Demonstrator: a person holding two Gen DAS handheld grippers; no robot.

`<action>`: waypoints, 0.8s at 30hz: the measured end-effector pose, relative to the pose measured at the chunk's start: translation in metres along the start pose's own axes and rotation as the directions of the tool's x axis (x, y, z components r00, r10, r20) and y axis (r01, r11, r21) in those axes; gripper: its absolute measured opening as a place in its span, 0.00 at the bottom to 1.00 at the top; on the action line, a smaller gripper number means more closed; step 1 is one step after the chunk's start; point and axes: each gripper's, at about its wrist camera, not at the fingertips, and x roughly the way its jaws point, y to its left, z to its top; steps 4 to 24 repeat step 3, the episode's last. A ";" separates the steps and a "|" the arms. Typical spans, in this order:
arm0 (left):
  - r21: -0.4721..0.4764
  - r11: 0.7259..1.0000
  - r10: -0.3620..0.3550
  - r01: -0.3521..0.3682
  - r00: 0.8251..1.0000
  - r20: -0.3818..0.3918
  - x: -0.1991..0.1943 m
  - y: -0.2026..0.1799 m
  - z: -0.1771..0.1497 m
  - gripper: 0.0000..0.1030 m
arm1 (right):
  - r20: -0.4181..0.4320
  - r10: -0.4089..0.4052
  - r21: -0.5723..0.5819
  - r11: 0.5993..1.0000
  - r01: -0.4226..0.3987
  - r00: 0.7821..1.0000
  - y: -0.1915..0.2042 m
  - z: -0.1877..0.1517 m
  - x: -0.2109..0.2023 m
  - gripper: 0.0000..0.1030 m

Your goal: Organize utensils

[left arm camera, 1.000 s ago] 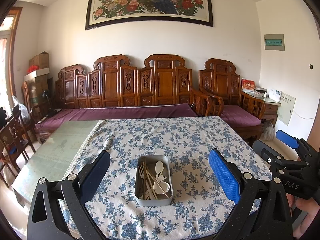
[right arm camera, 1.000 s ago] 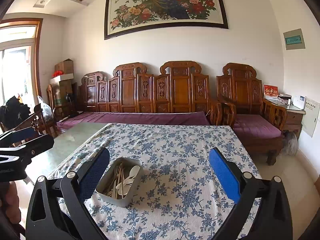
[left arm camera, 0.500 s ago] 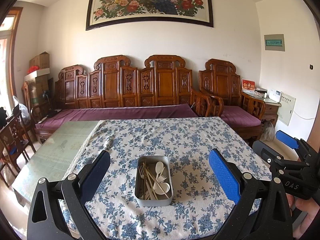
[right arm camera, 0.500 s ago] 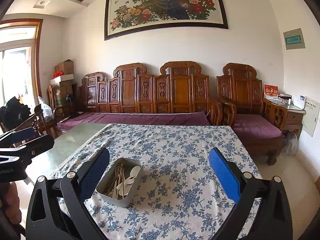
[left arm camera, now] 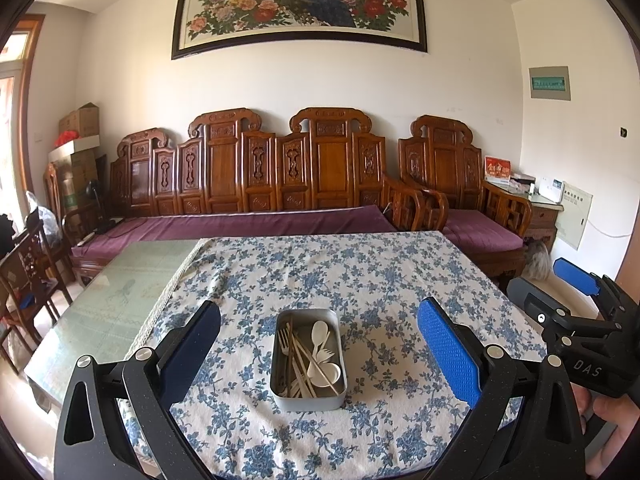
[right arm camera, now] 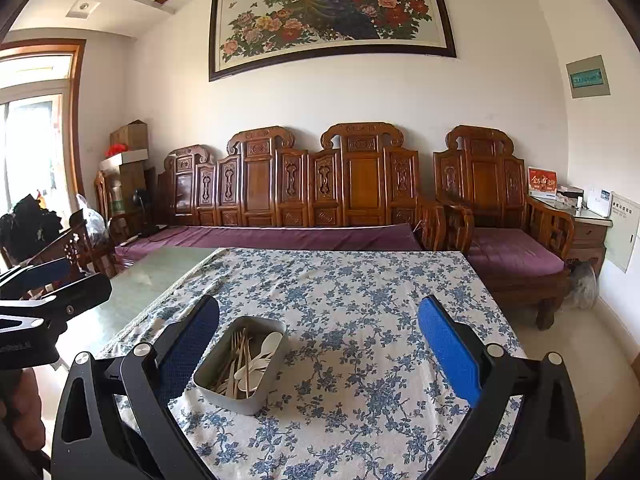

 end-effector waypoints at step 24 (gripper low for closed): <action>-0.001 1.000 0.000 0.000 1.000 0.000 0.000 0.000 0.000 0.92 | 0.000 0.000 -0.001 1.000 0.000 1.000 0.000 0.000 0.000 0.97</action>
